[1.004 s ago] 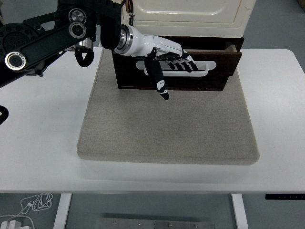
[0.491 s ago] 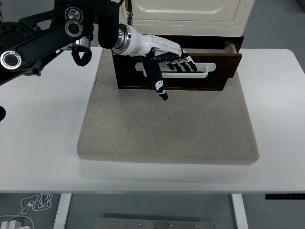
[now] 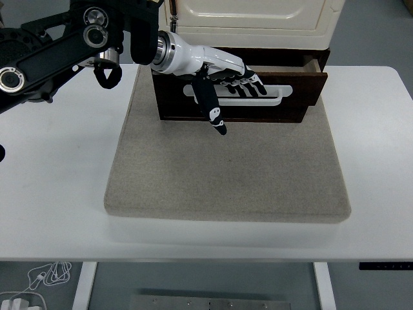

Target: Open the drawer under the combination cabinet

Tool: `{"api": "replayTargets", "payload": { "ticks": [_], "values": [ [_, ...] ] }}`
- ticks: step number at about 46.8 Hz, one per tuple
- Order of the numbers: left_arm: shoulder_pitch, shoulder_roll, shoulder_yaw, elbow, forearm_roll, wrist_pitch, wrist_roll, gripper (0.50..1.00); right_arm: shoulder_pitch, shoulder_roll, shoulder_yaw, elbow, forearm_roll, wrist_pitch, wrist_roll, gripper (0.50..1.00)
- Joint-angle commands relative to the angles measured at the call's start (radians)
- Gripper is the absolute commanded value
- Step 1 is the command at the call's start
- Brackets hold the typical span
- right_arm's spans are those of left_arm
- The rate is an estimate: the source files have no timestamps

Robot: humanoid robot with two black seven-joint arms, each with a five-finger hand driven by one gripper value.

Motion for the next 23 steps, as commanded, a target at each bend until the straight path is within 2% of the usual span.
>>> {"api": "replayTargets", "payload": {
  "ticks": [1,23],
  "values": [
    [0.0,-0.001,0.0,0.003,0.003,0.0,-0.001,0.986,0.0,0.0,0.0,0.0,0.0,0.0,0.0,0.928],
    [0.002,-0.004,0.011,0.011,0.008,0.0,-0.001,0.981,0.0,0.0,0.0,0.0,0.0,0.0,0.0,0.928]
  ]
}}
